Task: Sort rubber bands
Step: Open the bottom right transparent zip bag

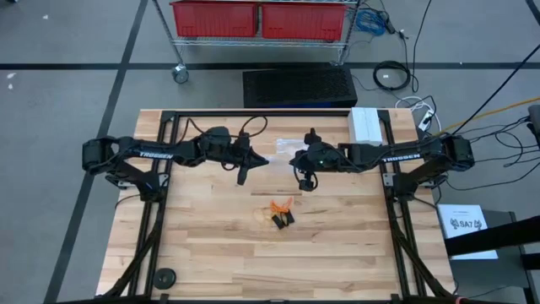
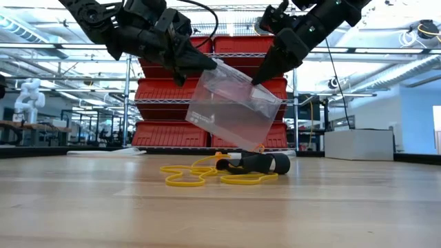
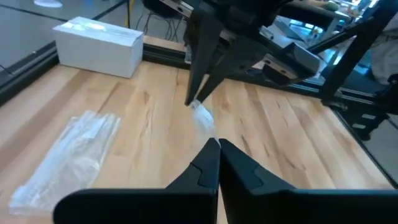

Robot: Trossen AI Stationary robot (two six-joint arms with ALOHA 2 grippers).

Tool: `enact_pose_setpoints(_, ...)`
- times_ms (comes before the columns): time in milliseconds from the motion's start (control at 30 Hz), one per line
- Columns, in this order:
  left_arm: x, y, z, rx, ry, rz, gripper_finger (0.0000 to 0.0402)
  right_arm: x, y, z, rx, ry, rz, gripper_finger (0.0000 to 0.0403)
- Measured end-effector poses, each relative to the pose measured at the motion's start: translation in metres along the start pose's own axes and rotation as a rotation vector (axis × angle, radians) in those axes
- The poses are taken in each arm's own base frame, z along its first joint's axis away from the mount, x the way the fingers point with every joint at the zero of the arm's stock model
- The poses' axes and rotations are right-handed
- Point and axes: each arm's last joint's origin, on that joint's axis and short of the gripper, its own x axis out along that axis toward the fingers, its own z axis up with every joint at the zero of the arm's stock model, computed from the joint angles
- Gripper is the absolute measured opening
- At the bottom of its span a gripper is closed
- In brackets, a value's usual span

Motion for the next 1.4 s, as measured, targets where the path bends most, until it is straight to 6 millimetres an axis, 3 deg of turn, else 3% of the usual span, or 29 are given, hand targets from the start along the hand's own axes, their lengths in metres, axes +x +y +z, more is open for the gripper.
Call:
enact_pose_setpoints(267, 0.0, 0.0, -0.004, 0.089, 0.036, 0.006, 0.0003, -0.007, -0.007, 0.011, 0.157, -0.021, 0.008, 0.0082)
enact_pose_setpoints(433, 0.0, -0.001, -0.008, 0.209, 0.083, -0.002, 0.0002, -0.008, -0.018, 0.029, 0.232, -0.119, 0.205, 0.0132)
enact_pose_setpoints(600, 0.001, -0.004, -0.009, 0.319, 0.084, -0.016, 0.0001, 0.01, -0.03, 0.032, 0.273, -0.154, 0.343, 0.0144)
enact_pose_setpoints(767, 0.001, -0.004, -0.009, 0.332, 0.085, -0.013, 0.0001, 0.031, -0.036, 0.034, 0.291, -0.12, 0.362, 0.0134)
enact_pose_setpoints(1033, 0.001, -0.004, -0.009, 0.333, 0.087, -0.001, 0.0, 0.047, -0.036, 0.046, 0.289, -0.123, 0.43, 0.0095)
enact_pose_setpoints(1267, 0.001, -0.002, -0.01, 0.331, 0.099, 0.04, 0.0, 0.048, -0.036, 0.045, 0.292, -0.107, 0.423, 0.0017)
enact_pose_setpoints(1400, 0.0, -0.001, -0.009, 0.313, 0.1, 0.061, 0.0, 0.046, -0.037, 0.046, 0.284, -0.116, 0.415, 0.0011)
